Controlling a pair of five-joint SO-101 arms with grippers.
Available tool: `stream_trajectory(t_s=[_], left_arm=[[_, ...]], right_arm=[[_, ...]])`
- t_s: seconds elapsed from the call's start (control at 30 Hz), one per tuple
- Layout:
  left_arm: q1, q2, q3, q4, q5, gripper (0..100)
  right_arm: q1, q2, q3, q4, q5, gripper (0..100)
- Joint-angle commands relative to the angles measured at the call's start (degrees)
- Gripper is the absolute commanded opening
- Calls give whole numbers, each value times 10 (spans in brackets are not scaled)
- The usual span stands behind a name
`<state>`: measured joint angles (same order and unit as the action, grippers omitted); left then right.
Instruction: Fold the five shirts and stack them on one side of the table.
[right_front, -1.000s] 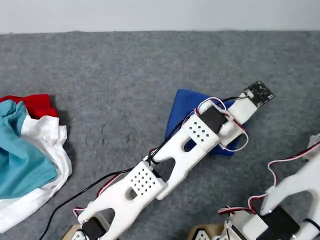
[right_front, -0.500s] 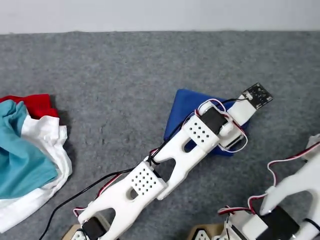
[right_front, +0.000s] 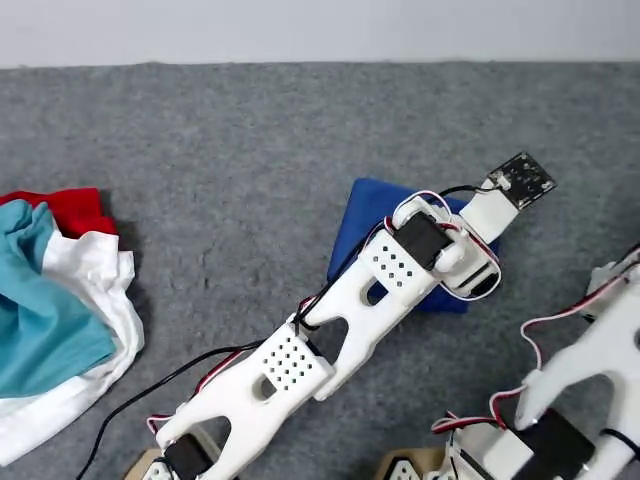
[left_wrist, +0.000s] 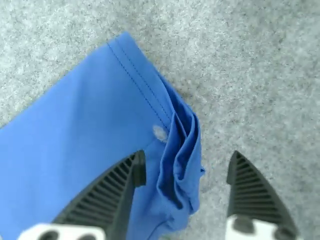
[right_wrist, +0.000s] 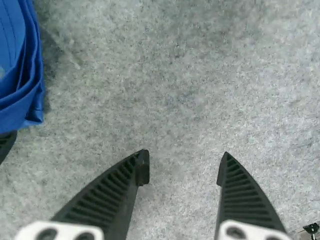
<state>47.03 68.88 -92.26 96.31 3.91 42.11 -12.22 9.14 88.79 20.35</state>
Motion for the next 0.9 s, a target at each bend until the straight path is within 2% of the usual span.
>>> stream_trajectory(t_s=[0.0,0.2,0.3,0.4,0.53,0.63,0.73,0.87], left_arm=[[-24,-47,-40,4,4,258],[-40,-171,-39,23,4,258],[-56,-186,-38,37,2,258],[-99,-149,-19,35,1,258],[-171,-47,8,33,-1,258],[-211,22,6,33,-1,258],[-229,68,-9,33,0,258],[-244,99,-37,35,0,258]], right_arm=[[-6,-23,-2,0,-1,230],[-6,-22,-2,-3,-1,230],[-15,-17,-3,-10,-3,230],[-64,-16,16,-53,-5,232],[-176,-15,47,-127,-8,233],[-239,3,63,-190,-61,233],[-264,51,66,-241,-106,234],[-279,135,65,-286,-120,234]])
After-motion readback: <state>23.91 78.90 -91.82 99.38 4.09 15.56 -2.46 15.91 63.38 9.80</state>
